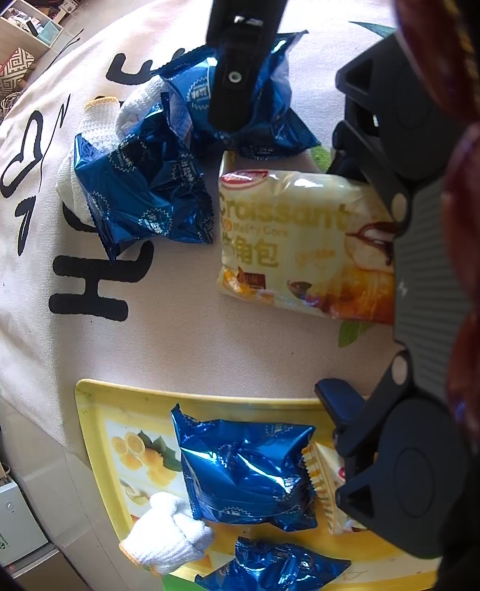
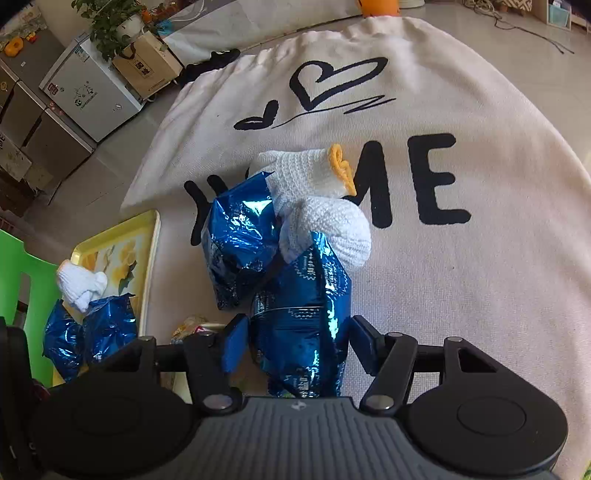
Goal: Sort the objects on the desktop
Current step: 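Close the left tool on the croissant packet while the right tool closes on a blue packet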
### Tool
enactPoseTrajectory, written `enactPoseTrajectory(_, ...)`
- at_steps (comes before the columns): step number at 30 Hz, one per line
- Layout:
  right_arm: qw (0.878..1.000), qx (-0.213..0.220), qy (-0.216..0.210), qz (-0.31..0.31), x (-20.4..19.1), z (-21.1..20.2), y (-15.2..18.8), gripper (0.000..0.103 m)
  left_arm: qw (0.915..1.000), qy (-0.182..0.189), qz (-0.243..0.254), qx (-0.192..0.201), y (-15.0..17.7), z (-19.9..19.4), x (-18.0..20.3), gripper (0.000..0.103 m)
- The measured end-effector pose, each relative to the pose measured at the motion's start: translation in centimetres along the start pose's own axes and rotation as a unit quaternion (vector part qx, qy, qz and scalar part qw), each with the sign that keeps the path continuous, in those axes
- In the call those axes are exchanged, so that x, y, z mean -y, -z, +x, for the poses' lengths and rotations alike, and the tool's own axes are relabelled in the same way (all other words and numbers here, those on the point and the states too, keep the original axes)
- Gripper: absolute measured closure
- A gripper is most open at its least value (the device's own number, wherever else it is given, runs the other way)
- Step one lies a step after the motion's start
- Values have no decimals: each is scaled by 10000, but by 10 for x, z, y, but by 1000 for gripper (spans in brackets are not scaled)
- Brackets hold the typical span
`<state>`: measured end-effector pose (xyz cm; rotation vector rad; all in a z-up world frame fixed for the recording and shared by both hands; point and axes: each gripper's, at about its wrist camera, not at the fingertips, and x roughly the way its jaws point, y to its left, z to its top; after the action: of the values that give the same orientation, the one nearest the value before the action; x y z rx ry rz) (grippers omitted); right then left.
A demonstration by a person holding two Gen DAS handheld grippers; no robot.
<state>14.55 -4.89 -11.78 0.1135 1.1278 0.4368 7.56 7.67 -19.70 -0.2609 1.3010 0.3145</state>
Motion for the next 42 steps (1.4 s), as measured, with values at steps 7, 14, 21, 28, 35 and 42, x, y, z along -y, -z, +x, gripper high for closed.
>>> enactPoseTrajectory(7, 9978, 61, 308, 576, 32, -20, -5, 47, 9993, 332, -102, 163, 3, -5, -1, 3)
enactPoseTrajectory(14, 9915, -114, 222, 1274, 58, -22, -2, 43, 9992, 322, -220, 104, -3, -4, 17, 1)
enactPoseTrajectory(21, 9903, -226, 236, 1352, 59, -15, 1, 24, 9999, 103, -85, 69, -11, 2, 22, 1)
enactPoseTrajectory(28, 9905, -309, 289, 1310, 59, -6, 5, 20, 10000, -89, -31, 29, -6, 0, 20, 0)
enactPoseTrajectory(35, 9918, -414, 328, 1166, 51, 2, 8, 19, 9999, -105, -60, 44, -7, 0, 22, 0)
enactPoseTrajectory(42, 9925, -398, 337, 1109, 51, 3, 8, 18, 9999, -105, -60, 48, -9, 1, 22, 0)
